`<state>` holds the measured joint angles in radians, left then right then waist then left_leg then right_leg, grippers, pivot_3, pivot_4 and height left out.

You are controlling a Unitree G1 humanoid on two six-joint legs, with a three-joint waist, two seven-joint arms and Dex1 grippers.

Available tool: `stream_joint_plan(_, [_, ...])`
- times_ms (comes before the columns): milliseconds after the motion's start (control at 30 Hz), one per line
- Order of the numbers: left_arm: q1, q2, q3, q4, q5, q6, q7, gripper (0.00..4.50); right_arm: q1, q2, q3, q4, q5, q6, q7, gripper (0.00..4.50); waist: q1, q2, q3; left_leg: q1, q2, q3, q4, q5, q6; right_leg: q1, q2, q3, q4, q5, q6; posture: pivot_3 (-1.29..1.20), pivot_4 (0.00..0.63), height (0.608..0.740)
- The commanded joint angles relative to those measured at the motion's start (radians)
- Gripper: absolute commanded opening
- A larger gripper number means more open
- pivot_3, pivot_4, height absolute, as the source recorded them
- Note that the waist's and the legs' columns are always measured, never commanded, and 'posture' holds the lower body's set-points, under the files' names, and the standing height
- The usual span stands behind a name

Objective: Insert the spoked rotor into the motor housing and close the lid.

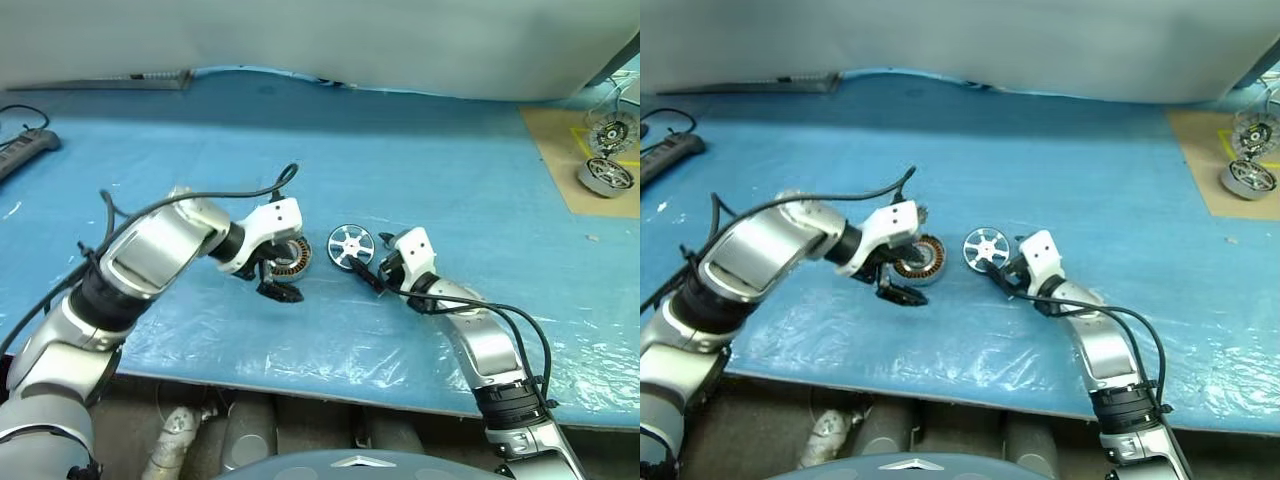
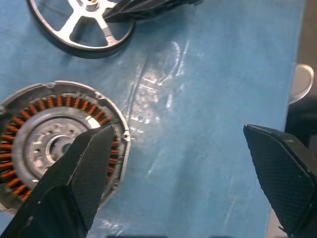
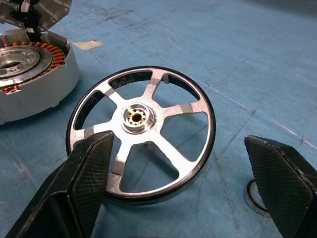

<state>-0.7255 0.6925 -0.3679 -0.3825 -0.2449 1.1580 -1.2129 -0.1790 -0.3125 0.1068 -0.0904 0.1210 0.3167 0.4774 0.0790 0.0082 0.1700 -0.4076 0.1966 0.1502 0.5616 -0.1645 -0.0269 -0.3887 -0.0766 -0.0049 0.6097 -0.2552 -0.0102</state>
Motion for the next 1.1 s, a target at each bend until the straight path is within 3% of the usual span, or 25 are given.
stream_joint_plan(33, [0.202,-0.085,0.201,-0.088,-0.056,-0.265,0.108,4.47,0.013,-0.013,-0.03,-0.044,0.014,-0.007,0.003,4.5,-0.004,0.001,0.0,0.0,0.0,0.0,0.0,0.0,0.0,0.0,0.0,0.001,0.0,0.0,0.0,0.0,0.15,0.74])
stream_joint_plan(267, [0.485,-0.269,0.39,-0.08,-0.131,-0.536,0.28,4.47,0.038,-0.028,-0.093,-0.064,0.036,-0.012,0.0,4.5,-0.008,0.0,0.0,0.002,0.002,0.0,0.001,0.0,0.0,0.002,0.0,-0.001,-0.001,0.0,0.0,0.0,0.15,0.74])
stream_joint_plan(600, [0.756,-0.381,0.438,0.061,-0.099,-0.969,0.35,4.47,0.031,-0.049,-0.164,-0.032,0.062,-0.058,0.012,4.5,-0.01,0.0,0.0,0.003,0.005,0.002,0.001,0.0,0.001,0.001,0.001,0.003,-0.001,0.0,0.0,0.0,0.15,0.74])
stream_joint_plan(800, [0.826,-0.467,0.464,0.15,-0.086,-1.187,0.433,4.47,0.026,-0.057,-0.179,0.032,0.038,-0.083,-0.007,4.5,-0.01,0.0,-0.001,0.004,0.005,0.002,0.001,0.0,0.001,0.002,0.001,0.004,-0.001,0.0,0.0,0.0,0.15,0.74])
stream_joint_plan(1100, [0.818,-0.429,0.454,0.273,-0.081,-1.288,0.435,4.47,-0.023,-0.064,-0.133,0.172,0.008,-0.122,0.016,4.5,-0.011,0.0,-0.001,0.004,0.005,0.002,0.002,0.0,0.001,0.002,0.001,0.004,0.0,0.0,0.001,0.0,0.15,0.74])
